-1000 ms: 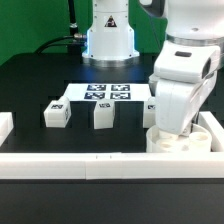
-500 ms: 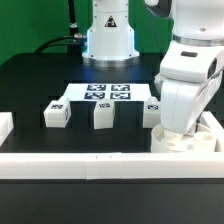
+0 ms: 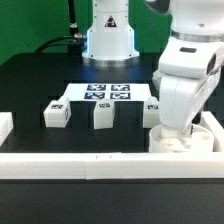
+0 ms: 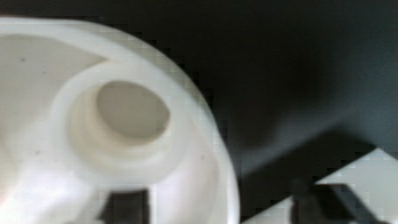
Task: Assemble stool
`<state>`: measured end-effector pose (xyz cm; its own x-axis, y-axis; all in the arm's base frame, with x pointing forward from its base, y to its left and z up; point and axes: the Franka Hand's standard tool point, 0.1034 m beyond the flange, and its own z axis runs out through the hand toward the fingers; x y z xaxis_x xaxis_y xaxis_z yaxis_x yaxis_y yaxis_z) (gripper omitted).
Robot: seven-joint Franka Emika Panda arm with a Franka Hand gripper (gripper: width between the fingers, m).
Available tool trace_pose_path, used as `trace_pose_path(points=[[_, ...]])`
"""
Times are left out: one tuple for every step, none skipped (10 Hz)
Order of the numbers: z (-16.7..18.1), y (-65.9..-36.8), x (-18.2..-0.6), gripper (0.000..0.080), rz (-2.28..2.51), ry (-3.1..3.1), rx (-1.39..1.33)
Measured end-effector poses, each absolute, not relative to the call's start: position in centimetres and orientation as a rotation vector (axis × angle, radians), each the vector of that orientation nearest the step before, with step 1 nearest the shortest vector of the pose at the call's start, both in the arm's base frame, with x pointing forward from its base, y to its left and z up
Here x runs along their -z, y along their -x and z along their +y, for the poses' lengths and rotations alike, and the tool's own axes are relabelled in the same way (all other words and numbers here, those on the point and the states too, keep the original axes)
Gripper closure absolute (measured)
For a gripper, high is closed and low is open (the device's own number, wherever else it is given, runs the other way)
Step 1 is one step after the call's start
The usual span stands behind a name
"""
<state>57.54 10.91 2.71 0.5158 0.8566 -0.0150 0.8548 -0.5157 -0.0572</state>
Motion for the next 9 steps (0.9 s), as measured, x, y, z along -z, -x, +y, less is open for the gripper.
trace_pose_path(points=[[11.0, -57.7, -3.5, 0.0267, -1.527, 2.699, -0.064], [10.9, -57.7, -4.4, 0.0267, -1.528, 2.700, -0.072], [10.6, -57.8, -5.6, 0.0173, -1.525, 2.705, -0.084], [10.1, -58.0, -6.7, 0.0154, -1.518, 2.715, -0.083], [9.5, -57.9, -7.4, 0.0154, -1.506, 2.729, -0.082], [8.2, -57.5, -7.6, 0.0151, -1.483, 2.750, -0.088], [6.3, -56.7, -7.5, 0.0150, -1.431, 2.785, -0.114], [5.0, -55.8, -7.2, 0.0150, -1.374, 2.810, -0.131], [4.1, -55.2, -6.9, 0.0150, -1.304, 2.826, -0.153]])
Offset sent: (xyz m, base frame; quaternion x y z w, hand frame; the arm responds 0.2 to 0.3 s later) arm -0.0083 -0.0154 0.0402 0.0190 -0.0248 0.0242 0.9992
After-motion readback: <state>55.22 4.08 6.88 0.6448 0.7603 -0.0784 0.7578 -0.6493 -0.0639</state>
